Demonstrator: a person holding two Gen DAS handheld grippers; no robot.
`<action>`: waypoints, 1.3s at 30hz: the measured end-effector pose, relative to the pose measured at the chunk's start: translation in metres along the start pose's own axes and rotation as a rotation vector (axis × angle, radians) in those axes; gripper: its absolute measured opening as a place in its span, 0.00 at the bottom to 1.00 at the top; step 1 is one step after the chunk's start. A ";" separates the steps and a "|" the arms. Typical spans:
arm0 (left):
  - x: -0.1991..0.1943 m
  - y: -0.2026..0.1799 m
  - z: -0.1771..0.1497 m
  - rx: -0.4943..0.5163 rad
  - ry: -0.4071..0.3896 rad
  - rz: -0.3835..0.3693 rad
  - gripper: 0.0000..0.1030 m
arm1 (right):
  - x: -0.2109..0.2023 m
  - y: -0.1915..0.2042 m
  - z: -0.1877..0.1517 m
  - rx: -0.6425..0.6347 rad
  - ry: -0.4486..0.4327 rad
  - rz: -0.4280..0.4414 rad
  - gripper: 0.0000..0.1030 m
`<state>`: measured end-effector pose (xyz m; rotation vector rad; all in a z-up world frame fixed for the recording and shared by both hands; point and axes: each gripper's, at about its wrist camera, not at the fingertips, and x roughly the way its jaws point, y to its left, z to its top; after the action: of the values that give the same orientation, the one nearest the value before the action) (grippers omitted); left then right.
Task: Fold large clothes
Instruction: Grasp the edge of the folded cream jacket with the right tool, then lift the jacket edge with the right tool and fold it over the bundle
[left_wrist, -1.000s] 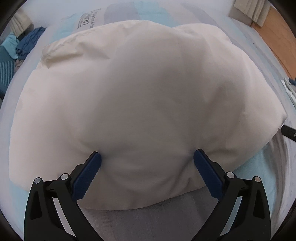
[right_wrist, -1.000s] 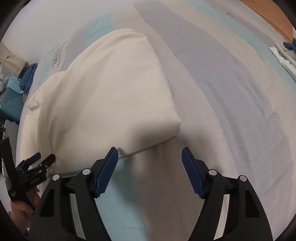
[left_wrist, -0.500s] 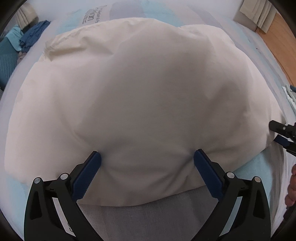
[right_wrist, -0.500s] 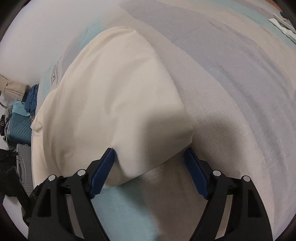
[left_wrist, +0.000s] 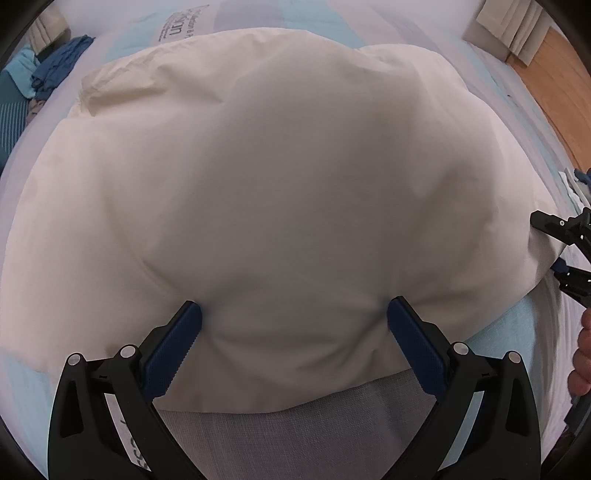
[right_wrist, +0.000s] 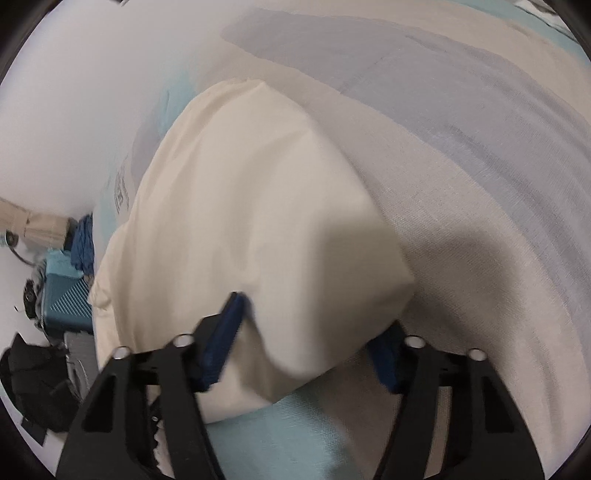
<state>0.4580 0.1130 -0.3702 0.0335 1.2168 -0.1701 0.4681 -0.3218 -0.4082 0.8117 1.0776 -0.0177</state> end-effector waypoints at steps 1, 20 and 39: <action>0.000 0.002 -0.001 0.003 -0.003 0.001 0.95 | -0.002 -0.002 0.001 0.011 0.003 0.006 0.38; -0.003 0.004 -0.003 -0.037 -0.022 -0.011 0.95 | -0.043 0.112 0.000 -0.367 -0.068 0.062 0.16; 0.030 0.013 0.086 -0.041 0.039 0.078 0.95 | -0.046 0.131 0.002 -0.469 -0.071 0.110 0.16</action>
<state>0.5499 0.1127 -0.3689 0.0487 1.2555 -0.0760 0.4971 -0.2452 -0.2957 0.4406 0.9182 0.2872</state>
